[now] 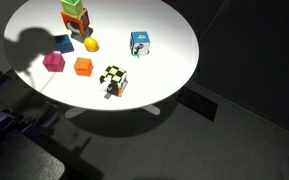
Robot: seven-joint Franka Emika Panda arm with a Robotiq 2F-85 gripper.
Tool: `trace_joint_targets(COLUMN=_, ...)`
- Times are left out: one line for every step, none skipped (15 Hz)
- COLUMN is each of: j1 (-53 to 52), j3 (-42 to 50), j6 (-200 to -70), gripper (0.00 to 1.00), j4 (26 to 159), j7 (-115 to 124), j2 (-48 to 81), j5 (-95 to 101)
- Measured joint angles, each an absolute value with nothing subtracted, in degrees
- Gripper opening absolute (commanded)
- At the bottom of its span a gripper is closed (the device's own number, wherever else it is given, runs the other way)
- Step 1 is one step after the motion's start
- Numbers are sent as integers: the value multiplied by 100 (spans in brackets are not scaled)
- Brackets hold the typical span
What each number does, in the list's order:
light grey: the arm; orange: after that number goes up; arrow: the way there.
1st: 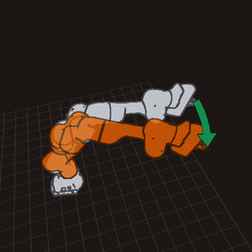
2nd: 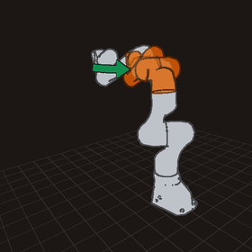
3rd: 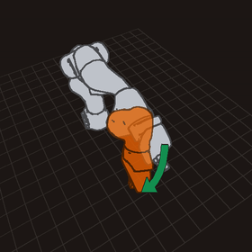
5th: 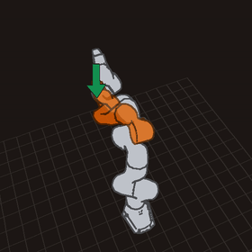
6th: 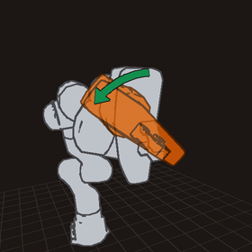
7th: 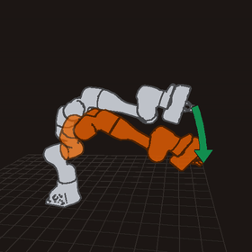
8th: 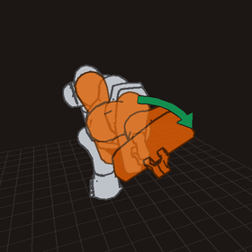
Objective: Pick up the pink block and put it on the blue block
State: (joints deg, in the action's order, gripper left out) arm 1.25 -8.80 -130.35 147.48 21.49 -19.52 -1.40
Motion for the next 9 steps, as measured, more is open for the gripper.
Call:
trace_joint_targets(j1=125, j3=-875, j6=-13036, gripper=100, j4=14627, j7=2154, j2=-1776, j5=-121)
trace_joint_targets(j1=125, j3=-873, j6=-13037, gripper=100, j4=14511, j7=2155, j2=-1610, j5=-103)
trace_joint_targets(j1=125, j3=-871, j6=-13038, gripper=100, j4=14395, j7=2156, j2=-1445, j5=-79)
trace_joint_targets(j1=123, j3=-868, j6=-13039, gripper=100, j4=14283, j7=2156, j2=-1283, j5=-61)
trace_joint_targets(j1=120, j3=-864, j6=-13039, gripper=100, j4=14184, j7=2156, j2=-1139, j5=-53)
trace_joint_targets(j1=114, j3=-858, j6=-13039, gripper=100, j4=14087, j7=2155, j2=-1003, j5=-50)
trace_joint_targets(j1=104, j3=-850, j6=-13039, gripper=100, j4=14001, j7=2155, j2=-879, j5=-43)
trace_joint_targets(j1=92, j3=-843, j6=-13039, gripper=100, j4=13918, j7=2155, j2=-764, j5=-34)
trace_joint_targets(j1=85, j3=-839, j6=-13039, gripper=100, j4=13857, j7=2155, j2=-674, j5=-27)
